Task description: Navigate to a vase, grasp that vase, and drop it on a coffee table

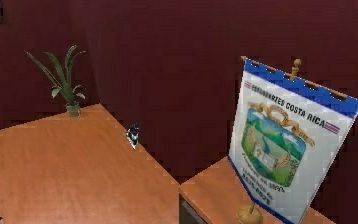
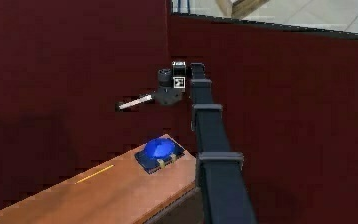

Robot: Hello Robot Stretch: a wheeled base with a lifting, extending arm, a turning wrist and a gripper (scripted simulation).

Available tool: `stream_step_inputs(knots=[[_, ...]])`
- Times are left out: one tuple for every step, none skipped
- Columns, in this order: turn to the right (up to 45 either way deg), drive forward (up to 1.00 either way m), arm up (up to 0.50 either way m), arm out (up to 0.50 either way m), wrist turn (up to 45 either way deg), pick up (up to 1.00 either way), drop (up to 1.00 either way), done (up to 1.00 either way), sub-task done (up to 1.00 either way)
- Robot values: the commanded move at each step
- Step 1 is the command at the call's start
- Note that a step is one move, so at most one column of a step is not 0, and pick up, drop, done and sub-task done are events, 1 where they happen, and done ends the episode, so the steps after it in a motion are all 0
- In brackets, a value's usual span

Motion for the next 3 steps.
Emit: stream_step_inputs(knots=[[0.0,0.00,0.00,0.00,30.0,0.00,0.00,0.00,0.00],[0.0,0.00,-0.30,0.00,0.0,0.00,0.00,0.00,0.00],[0.0,0.00,0.00,0.00,0.0,1.00,0.00,0.00,0.00]])
